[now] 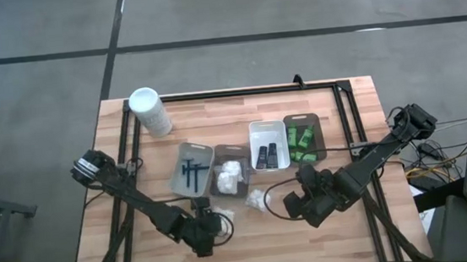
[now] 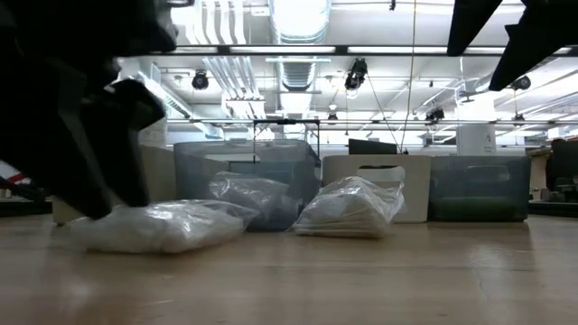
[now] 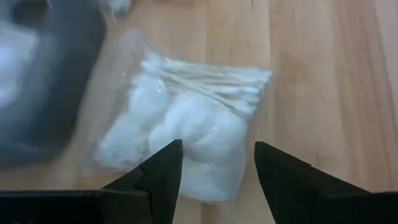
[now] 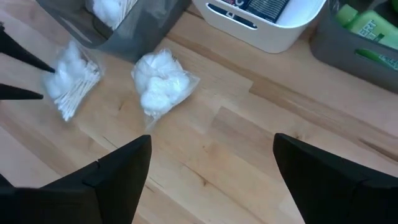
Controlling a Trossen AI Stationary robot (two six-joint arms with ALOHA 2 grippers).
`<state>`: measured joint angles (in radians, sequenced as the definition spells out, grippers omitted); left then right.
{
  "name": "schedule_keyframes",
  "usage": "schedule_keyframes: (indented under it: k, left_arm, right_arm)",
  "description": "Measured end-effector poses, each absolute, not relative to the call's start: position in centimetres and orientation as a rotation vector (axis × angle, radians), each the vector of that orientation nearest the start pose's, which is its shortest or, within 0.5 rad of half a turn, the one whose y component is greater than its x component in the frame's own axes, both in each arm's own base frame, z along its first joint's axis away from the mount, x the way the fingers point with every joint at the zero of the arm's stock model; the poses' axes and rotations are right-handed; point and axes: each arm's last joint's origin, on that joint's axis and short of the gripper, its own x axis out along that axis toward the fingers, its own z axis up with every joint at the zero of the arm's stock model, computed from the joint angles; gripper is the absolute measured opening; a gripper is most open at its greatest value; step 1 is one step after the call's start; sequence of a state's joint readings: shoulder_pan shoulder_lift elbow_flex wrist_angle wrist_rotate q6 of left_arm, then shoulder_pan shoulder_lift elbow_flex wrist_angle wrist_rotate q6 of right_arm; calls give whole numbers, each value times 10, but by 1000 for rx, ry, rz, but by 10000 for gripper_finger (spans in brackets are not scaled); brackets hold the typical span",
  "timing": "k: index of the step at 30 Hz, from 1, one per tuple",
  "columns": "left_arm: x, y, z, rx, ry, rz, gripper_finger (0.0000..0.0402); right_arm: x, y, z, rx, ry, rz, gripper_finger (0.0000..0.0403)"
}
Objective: Pick & Place Travel size toiletries
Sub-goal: Put the left cotton pack into the left black bin
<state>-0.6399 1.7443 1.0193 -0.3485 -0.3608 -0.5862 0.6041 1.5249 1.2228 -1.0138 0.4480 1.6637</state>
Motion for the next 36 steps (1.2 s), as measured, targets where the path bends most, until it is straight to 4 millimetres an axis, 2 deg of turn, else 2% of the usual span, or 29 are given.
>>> schedule_keyframes:
  k: [4,9,14,18,22,24,27,30,36]
  left_arm:
    - [268,-197,159,-125,1031,-20,204]
    - [252,-216,160,-123,1073,-117,204]
    - [237,-230,179,-156,1098,-117,197]
    - [231,-225,206,-171,1048,-38,187]
    - [224,-207,222,-273,952,170,183]
    - [224,-192,215,-371,970,251,184]
    - [230,-176,194,-502,1036,222,182]
    - [233,-164,183,-606,1040,253,180]
    - [231,-158,173,-631,1045,262,182]
  right_arm:
    - [240,151,261,818,875,-760,339]
    - [240,151,261,806,876,-755,354]
    - [240,151,261,806,874,-755,359]
    - [241,150,261,802,862,-757,350]
    - [241,150,261,798,853,-760,341]
    - [241,150,261,798,852,-761,337]
    - [241,149,261,800,845,-766,333]
    - [241,149,261,798,829,-772,331]
    - [241,149,261,809,825,-779,345]
